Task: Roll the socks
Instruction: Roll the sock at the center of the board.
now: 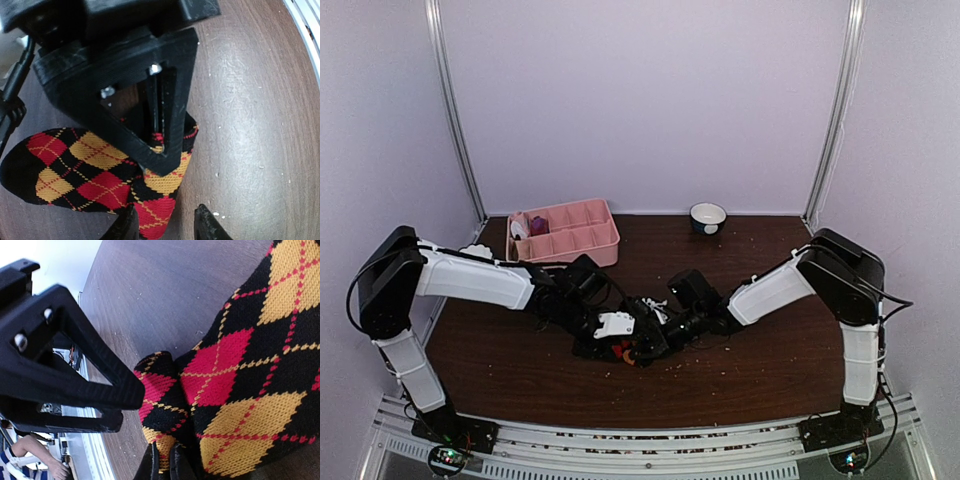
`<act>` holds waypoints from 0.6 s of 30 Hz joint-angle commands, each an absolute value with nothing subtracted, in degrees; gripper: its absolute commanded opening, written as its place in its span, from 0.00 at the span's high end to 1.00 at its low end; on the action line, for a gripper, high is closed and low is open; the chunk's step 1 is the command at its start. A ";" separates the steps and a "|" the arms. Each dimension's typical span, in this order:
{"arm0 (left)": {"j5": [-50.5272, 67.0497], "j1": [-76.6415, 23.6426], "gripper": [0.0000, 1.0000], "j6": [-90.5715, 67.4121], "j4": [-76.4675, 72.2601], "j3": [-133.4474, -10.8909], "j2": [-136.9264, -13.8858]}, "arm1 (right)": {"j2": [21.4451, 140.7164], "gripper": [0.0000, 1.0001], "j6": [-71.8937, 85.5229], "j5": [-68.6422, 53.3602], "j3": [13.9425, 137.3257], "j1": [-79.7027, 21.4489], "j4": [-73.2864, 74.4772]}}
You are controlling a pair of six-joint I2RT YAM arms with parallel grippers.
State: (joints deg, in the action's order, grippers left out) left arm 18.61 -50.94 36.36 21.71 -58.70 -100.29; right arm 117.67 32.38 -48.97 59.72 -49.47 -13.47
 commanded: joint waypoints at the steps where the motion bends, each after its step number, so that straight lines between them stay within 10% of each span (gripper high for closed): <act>1: 17.94 -51.61 0.60 37.44 20.63 -60.08 -101.96 | 121.46 1.00 35.94 -45.50 58.31 -49.67 -8.36; 8: 16.63 -51.91 0.62 37.49 21.37 -61.73 -104.67 | 121.49 1.00 37.61 -45.83 58.13 -49.70 -9.91; 18: 17.34 -51.81 0.97 37.26 25.51 -64.44 -109.11 | 119.28 0.88 39.74 -44.85 55.23 -49.51 -15.56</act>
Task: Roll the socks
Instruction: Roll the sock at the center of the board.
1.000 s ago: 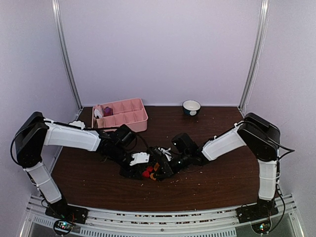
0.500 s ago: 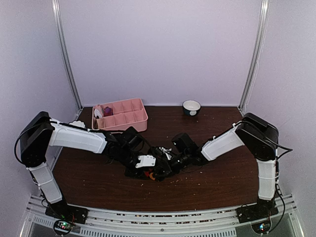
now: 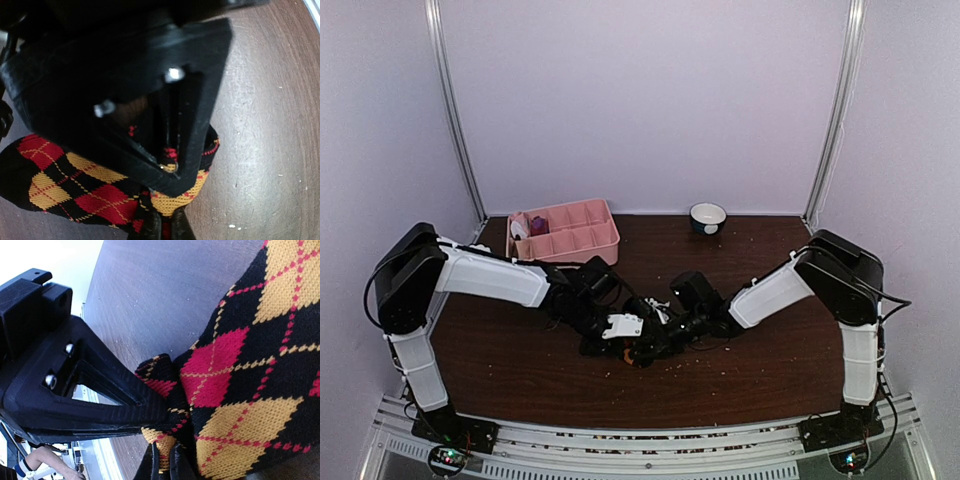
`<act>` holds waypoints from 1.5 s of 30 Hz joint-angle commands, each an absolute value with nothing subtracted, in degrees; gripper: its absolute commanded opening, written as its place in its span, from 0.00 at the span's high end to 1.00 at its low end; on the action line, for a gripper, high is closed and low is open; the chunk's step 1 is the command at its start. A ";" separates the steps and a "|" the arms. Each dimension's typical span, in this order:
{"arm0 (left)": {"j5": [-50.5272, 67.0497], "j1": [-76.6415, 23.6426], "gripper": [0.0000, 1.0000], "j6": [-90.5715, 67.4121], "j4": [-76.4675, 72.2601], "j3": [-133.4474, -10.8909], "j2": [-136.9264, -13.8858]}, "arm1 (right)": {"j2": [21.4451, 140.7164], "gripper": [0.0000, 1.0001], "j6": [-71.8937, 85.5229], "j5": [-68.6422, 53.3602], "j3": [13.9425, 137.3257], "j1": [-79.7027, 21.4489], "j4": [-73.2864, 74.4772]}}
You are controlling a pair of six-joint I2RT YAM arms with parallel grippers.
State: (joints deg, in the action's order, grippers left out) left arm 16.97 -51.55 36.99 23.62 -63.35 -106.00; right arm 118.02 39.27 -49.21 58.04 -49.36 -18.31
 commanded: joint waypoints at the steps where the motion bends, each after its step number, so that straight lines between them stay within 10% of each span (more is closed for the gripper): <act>1: 17.99 -51.66 1.00 37.27 26.46 -64.63 -109.36 | 118.37 0.82 38.37 -43.73 54.97 -49.55 -14.80; 19: 37.06 -43.23 1.00 33.23 46.46 -78.47 -121.97 | 98.59 0.65 24.55 -21.78 38.74 -49.49 -20.54; 20: 38.02 -42.98 1.00 33.27 47.57 -79.27 -122.52 | 97.80 0.56 23.73 -19.87 37.93 -49.48 -20.67; 22: 40.27 -42.41 1.00 33.47 49.90 -81.06 -124.00 | 93.07 0.03 21.51 -13.95 35.49 -49.82 -21.73; 23: 41.33 -42.00 1.00 33.72 51.23 -81.97 -124.73 | 90.79 0.00 19.97 -8.90 34.33 -50.36 -21.29; 30: 45.14 -39.82 1.00 35.14 56.38 -85.31 -127.98 | 72.56 0.00 33.99 23.40 23.70 -49.87 -22.38; 39: 45.08 -39.86 1.00 33.71 62.20 -91.07 -133.05 | 77.02 0.00 9.05 7.87 22.62 -57.17 -30.33; 45: 45.93 -39.82 1.00 32.67 65.57 -94.31 -136.88 | 82.57 0.25 -2.79 -4.49 21.18 -62.41 -42.55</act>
